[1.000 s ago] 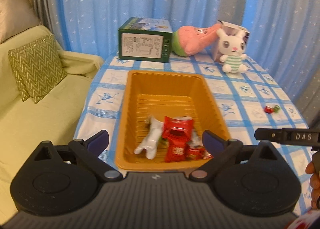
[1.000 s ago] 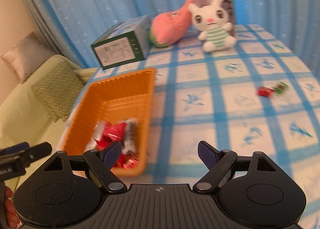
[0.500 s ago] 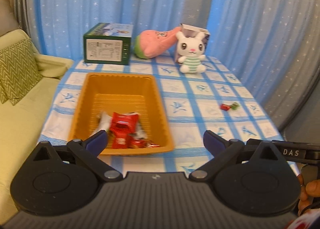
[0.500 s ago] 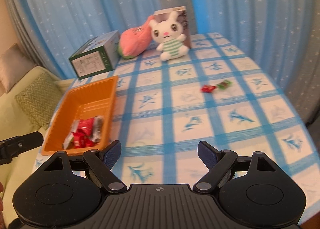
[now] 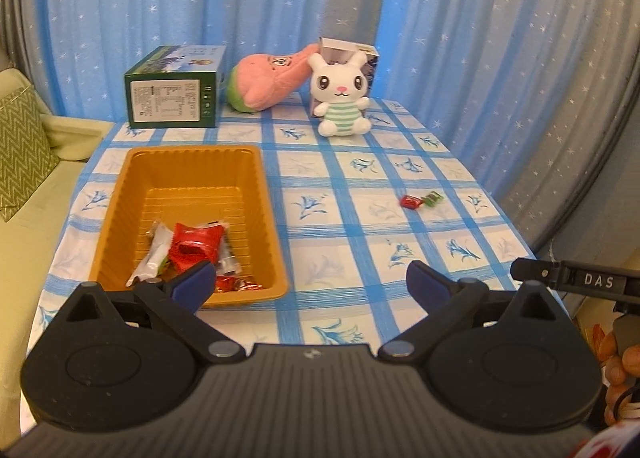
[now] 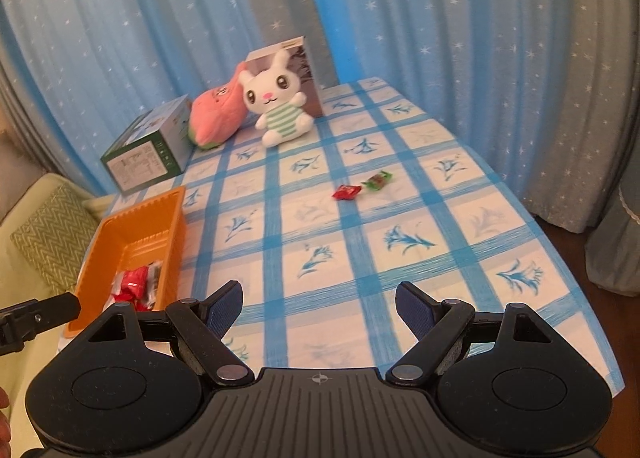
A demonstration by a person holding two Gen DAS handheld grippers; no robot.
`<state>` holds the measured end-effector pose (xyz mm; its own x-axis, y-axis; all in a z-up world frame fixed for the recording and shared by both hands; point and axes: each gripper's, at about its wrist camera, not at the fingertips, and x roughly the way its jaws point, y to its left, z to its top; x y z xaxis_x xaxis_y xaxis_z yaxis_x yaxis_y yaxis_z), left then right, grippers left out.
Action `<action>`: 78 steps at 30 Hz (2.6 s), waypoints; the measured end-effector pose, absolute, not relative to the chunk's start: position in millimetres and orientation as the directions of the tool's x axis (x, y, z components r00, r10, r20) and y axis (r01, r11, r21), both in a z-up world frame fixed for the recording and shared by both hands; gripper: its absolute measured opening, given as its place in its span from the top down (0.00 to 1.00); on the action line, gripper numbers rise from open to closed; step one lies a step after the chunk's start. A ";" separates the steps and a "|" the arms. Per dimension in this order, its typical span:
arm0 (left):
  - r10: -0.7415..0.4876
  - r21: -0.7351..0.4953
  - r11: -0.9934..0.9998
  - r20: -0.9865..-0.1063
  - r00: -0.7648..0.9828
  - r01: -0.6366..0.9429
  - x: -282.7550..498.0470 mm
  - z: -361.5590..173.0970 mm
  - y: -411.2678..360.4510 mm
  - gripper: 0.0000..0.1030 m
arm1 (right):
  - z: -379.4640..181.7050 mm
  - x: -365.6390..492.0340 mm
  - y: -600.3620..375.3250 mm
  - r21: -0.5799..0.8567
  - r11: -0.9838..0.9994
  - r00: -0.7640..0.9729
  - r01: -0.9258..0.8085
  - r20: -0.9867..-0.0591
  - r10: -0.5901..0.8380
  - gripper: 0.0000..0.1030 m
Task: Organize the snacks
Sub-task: 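Move both open tools toward the small red and green candies on the cloth, then grasp the green-wrapped candy with the right gripper while the left grasps the small red candy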
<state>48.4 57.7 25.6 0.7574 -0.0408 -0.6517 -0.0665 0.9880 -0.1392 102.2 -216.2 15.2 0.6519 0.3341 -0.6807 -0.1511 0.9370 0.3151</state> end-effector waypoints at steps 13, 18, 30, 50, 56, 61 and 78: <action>-0.090 -0.140 0.990 -0.659 0.747 -0.005 72.1 20.0 23.6 0.02 | 8.8 112.5 -243.1 0.329 0.939 0.662 -0.100 -0.682 0.310 0.19; -0.102 -0.147 0.989 -0.662 0.742 0.005 83.2 16.2 14.5 0.02 | 4.4 118.4 -250.8 0.329 0.940 0.664 -0.087 -0.685 0.302 0.19; -0.123 -0.156 0.987 -0.668 0.734 0.023 117.6 5.9 -4.3 0.02 | -8.9 146.4 -264.8 0.320 0.945 0.664 -0.069 -0.693 0.282 0.19; -0.088 -0.185 0.981 -0.700 0.709 -0.060 232.1 -59.1 -29.1 0.05 | -69.9 264.5 -263.3 0.344 0.925 0.662 -0.163 -0.657 0.361 0.48; -0.065 -0.175 0.981 -0.721 0.689 -0.090 265.4 -90.3 -29.3 0.09 | -100.3 308.7 -251.3 0.339 0.924 0.648 -0.176 -0.667 0.368 0.58; -0.050 -0.169 0.980 -0.723 0.689 -0.106 286.1 -105.4 -25.5 0.09 | -123.0 340.8 -238.7 0.345 0.921 0.640 -0.180 -0.670 0.376 0.60; -0.056 -0.176 0.978 -0.737 0.674 -0.111 303.5 -127.6 -21.4 0.09 | -145.3 382.1 -202.4 0.153 0.953 0.644 -0.260 -0.709 0.289 0.78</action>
